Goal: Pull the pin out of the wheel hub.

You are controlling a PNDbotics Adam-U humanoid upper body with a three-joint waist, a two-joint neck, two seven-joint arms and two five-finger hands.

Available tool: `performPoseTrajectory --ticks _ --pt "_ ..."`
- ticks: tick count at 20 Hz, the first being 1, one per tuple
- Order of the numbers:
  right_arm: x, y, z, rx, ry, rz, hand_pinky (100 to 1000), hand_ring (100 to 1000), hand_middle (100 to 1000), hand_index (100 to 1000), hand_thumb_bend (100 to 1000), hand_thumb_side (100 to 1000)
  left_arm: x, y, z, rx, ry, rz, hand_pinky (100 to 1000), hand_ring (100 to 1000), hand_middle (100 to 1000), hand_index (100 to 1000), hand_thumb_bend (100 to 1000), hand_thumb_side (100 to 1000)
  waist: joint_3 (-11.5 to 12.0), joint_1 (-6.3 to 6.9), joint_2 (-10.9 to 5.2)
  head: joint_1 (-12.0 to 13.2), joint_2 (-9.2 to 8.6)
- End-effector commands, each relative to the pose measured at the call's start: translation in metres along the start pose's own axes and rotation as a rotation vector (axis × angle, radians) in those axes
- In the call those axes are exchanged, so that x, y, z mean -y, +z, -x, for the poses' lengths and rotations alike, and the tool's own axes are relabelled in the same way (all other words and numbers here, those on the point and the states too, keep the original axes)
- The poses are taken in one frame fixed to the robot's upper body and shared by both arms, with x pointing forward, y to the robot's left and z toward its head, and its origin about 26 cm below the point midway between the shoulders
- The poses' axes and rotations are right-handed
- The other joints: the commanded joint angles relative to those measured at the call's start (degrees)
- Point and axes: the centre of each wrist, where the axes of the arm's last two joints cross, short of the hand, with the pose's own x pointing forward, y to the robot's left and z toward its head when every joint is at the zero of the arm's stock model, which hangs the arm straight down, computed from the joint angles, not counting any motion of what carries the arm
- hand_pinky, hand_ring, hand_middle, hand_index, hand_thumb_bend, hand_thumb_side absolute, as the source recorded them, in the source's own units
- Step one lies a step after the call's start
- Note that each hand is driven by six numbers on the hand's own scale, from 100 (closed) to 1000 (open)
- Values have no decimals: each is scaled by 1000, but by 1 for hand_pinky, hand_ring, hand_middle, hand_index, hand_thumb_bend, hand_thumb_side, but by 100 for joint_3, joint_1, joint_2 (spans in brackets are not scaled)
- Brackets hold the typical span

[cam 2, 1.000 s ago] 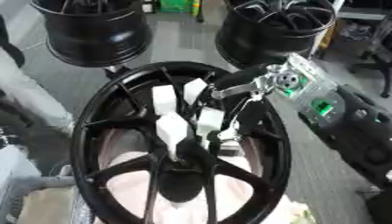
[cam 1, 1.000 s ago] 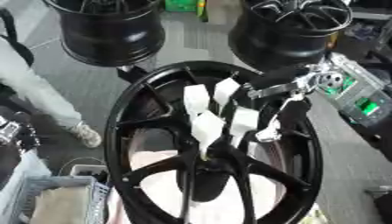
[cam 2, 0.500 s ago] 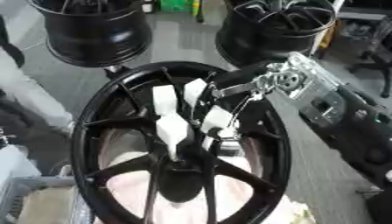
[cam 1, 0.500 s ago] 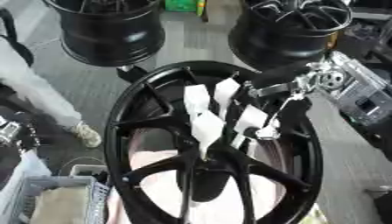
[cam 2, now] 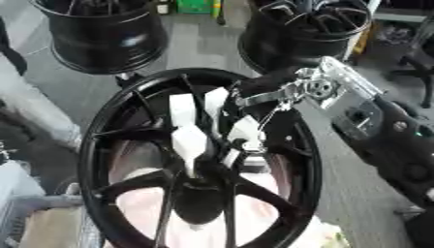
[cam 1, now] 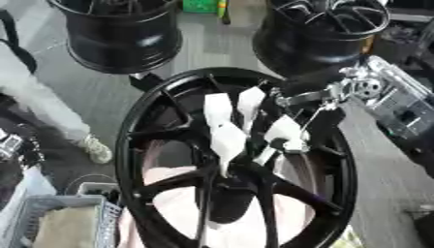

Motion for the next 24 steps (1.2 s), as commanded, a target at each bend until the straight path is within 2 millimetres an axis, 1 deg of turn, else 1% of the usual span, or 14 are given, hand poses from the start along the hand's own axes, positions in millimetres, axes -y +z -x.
performPoseTrajectory --ticks 1,5,8,12,16,17,18,21,24 --pt "10 10 -1 -22 38 16 523 582 659 815 180 518 -4 -1 -9 14 -32 6 700 718 656 761 100 856 -13 22 -49 -4 26" --pt "10 10 -1 -26 45 5 590 675 744 877 223 560 -4 -1 -9 14 -32 6 699 718 656 761 100 856 -13 18 -48 -6 26" --pt "10 10 -2 -27 47 -13 639 734 777 903 242 580 -4 -1 -9 13 -32 6 699 717 656 761 100 856 -10 14 -50 -7 26" --pt "10 10 -3 -23 51 -29 692 775 816 927 256 599 -4 -1 -9 13 -32 6 699 717 656 761 100 856 -10 7 -49 -5 26" --pt "8 10 -4 -27 60 -39 707 792 828 933 262 598 -4 -1 -9 13 -33 7 699 717 656 761 100 856 -7 2 -49 -5 26" --pt "8 10 -4 -30 61 -42 704 790 827 933 268 566 -4 -1 -10 13 -33 7 699 717 656 761 100 857 -6 1 -49 -5 26" --pt "7 10 -3 -33 60 -44 701 789 825 931 262 592 -4 -1 -10 13 -33 6 699 717 656 761 100 856 -4 1 -49 -5 26" --pt "3 9 0 -38 51 -52 692 781 820 928 259 578 -4 -1 -10 13 -32 6 699 716 656 761 100 857 0 0 -48 -6 26" --pt "2 9 2 -40 43 -54 665 754 809 919 236 544 -4 -1 -10 14 -33 6 699 716 656 761 100 856 4 1 -46 -3 26"
